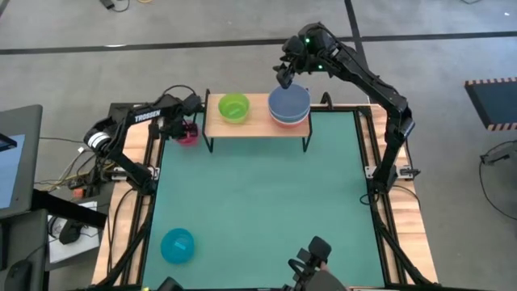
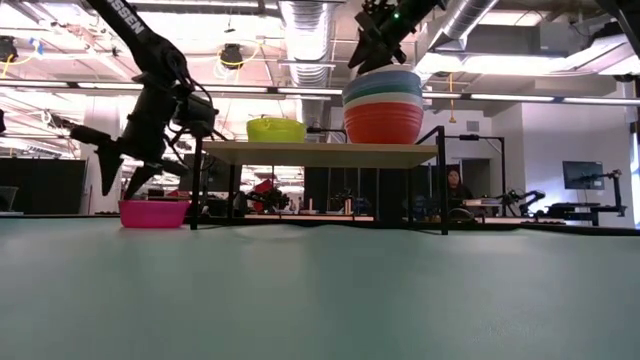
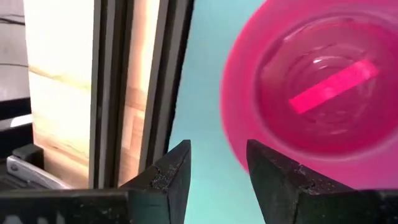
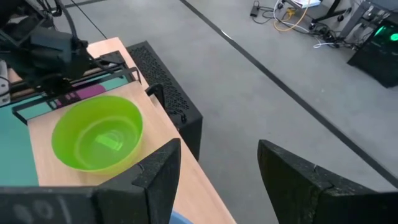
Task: Place and stack bowls onto a shelf
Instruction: Stack the red bowl on the green bowl on the shelf
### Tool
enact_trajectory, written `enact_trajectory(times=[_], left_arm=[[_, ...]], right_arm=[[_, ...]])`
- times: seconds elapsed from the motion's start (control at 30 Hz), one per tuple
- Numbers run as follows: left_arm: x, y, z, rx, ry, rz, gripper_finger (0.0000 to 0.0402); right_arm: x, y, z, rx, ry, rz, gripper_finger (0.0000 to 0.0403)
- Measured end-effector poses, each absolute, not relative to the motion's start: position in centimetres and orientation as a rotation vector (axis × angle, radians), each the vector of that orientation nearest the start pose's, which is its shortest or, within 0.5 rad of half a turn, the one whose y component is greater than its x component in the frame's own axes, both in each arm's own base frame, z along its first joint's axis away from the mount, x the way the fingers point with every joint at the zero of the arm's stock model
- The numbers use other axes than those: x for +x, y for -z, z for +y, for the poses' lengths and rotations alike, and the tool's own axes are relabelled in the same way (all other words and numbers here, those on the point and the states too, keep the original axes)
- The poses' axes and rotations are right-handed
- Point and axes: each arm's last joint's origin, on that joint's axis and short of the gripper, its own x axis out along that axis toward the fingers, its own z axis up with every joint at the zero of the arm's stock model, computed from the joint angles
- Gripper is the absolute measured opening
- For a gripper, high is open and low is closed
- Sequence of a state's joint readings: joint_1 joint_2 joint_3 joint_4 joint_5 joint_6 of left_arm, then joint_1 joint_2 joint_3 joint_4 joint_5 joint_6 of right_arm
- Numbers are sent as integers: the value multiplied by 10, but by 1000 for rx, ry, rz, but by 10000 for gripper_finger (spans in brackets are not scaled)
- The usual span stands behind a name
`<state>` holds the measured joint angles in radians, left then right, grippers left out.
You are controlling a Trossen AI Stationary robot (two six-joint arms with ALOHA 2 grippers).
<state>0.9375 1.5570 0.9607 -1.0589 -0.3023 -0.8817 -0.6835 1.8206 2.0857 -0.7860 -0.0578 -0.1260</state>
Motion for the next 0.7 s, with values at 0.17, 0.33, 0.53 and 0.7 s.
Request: enact_trajectory(times=[0.17,0.33,0.53,0.7], left_arm=[[144,-185,201,-1093,-1674,1136,141],[145,-185,203,-1091,-1716,1079,141],[140,-164,193,-1175,-1704,1082,141],[133,-142,179,-1239,-1700,1093,141]], right_arm=[[301,-433,-247,58,582,534,238],[300,-433,-249,59,588,534,238],[298,-432,-250,59,586,547,238],[298,-432,-250,61,584,550,238]])
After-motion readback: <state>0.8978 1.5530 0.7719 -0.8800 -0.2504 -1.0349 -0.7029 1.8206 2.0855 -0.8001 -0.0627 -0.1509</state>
